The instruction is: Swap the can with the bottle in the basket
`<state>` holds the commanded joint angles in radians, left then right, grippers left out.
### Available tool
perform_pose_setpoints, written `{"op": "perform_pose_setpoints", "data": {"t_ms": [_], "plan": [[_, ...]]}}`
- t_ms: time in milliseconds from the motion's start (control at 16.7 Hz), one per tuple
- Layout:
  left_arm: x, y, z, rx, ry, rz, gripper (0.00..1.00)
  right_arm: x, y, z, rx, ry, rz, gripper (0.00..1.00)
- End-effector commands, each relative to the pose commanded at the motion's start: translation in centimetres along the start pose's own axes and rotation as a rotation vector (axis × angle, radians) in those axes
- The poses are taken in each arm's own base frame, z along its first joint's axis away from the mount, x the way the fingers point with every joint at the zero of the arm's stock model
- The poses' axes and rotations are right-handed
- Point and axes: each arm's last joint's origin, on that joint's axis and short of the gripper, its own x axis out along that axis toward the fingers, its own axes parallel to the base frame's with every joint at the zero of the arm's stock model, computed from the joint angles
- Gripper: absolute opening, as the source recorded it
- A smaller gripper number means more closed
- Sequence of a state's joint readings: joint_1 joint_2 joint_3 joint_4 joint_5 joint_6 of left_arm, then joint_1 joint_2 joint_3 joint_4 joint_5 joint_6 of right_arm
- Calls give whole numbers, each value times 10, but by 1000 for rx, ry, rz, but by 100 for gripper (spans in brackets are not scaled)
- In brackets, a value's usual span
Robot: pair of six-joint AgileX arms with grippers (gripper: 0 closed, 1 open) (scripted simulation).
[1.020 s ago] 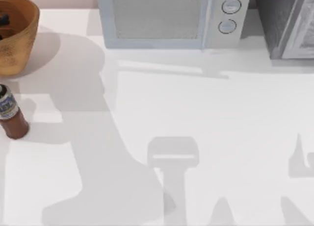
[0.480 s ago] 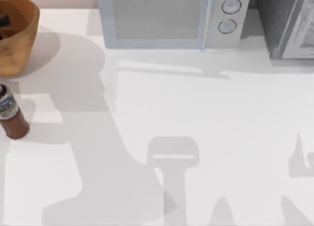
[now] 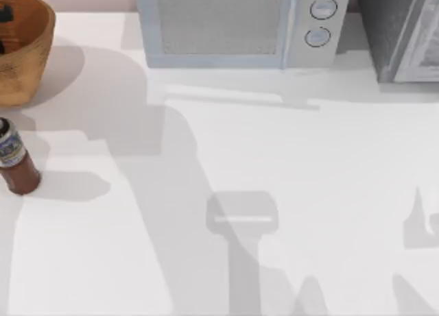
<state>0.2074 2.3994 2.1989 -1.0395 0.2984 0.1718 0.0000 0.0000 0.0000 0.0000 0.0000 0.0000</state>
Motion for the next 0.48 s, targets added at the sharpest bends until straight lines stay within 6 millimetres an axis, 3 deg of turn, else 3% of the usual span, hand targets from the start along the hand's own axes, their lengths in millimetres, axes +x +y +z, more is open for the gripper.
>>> {"op": "perform_pose_setpoints", "data": {"t_ms": [240,480], "plan": [[-76,-47,-21,65,-162,27,0,0,0,0,0,0,0,100],[-151,-93,-80,137,-375,58,0,0,0,0,0,0,0,100]]}}
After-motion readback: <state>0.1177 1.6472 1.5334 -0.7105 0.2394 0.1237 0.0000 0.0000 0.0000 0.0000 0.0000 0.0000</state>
